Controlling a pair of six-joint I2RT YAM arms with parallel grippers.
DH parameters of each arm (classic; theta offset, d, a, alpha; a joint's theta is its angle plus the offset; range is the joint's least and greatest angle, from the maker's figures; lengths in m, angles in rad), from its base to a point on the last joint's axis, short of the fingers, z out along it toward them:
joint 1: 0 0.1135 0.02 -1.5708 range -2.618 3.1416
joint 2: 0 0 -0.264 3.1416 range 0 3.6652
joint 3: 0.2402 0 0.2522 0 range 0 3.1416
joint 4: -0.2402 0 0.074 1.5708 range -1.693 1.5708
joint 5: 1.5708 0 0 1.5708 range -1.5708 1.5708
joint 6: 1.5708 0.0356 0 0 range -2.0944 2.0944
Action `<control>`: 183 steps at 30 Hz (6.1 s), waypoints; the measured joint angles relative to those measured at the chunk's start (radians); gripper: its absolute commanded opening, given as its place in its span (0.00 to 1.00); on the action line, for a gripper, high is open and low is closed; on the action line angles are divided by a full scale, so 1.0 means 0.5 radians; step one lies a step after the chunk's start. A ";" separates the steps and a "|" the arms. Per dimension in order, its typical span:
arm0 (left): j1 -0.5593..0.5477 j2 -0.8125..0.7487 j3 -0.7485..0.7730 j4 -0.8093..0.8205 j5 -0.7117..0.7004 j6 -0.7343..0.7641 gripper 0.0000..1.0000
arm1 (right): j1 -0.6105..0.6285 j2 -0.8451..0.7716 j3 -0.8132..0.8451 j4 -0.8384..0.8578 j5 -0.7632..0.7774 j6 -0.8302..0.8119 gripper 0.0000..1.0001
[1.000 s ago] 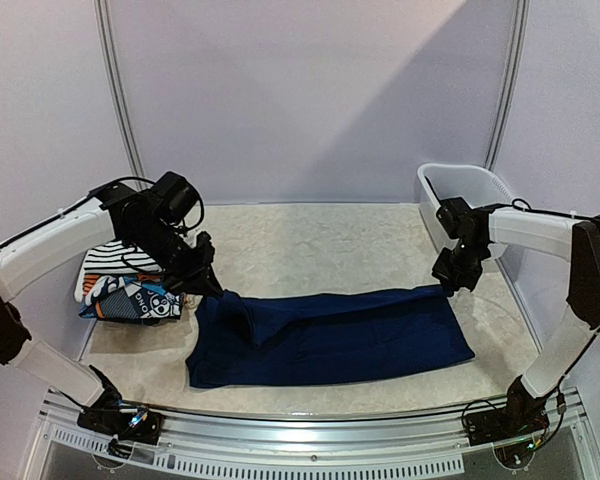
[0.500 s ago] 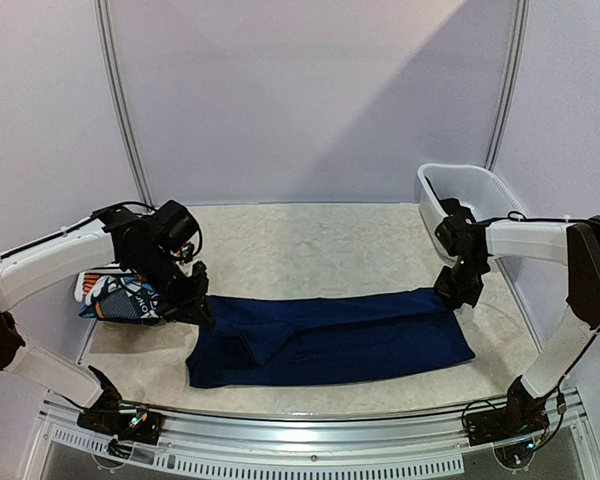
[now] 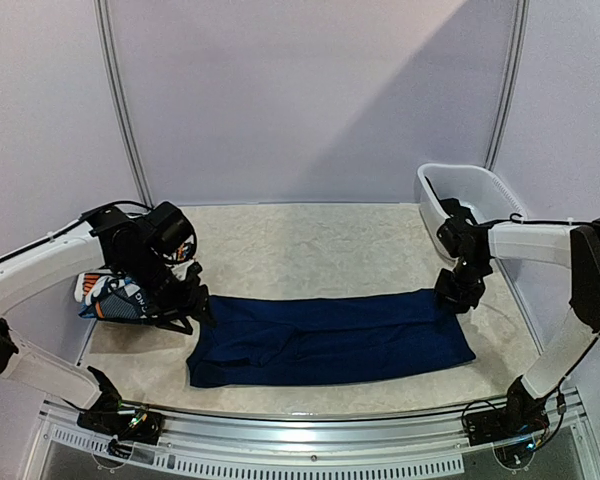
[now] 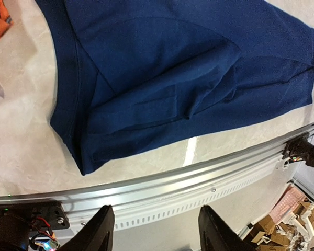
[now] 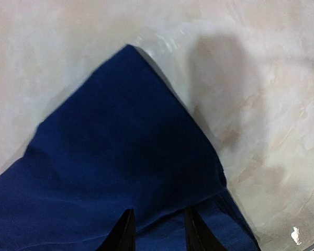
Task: Fold and stack the mixed laundry pile
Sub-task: Fold the 1/3-folded T-shirt at the center of the board, then rotate the rectangle-folded T-shirt at the center of the board.
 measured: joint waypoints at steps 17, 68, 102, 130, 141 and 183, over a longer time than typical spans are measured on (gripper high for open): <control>-0.048 0.683 0.101 0.430 -0.095 0.136 0.41 | 0.081 0.269 0.276 0.289 -0.367 -0.546 0.24; 0.440 2.561 2.522 0.272 -0.203 0.523 0.30 | 1.028 0.365 0.330 -0.185 -0.957 -0.292 0.38; -0.002 0.832 0.581 0.416 -0.470 0.405 0.30 | 0.521 1.673 2.529 0.166 -0.783 -1.114 0.61; -0.124 0.850 0.586 0.377 -0.607 0.101 0.29 | 0.504 2.200 2.871 0.369 -1.285 -0.737 0.23; -0.155 0.792 0.582 0.360 -0.681 0.086 0.29 | 0.536 2.201 2.872 0.344 -1.209 -0.624 0.00; -0.459 0.728 0.635 0.218 -0.835 0.426 0.33 | 0.092 1.879 2.721 0.065 -0.124 -0.016 0.60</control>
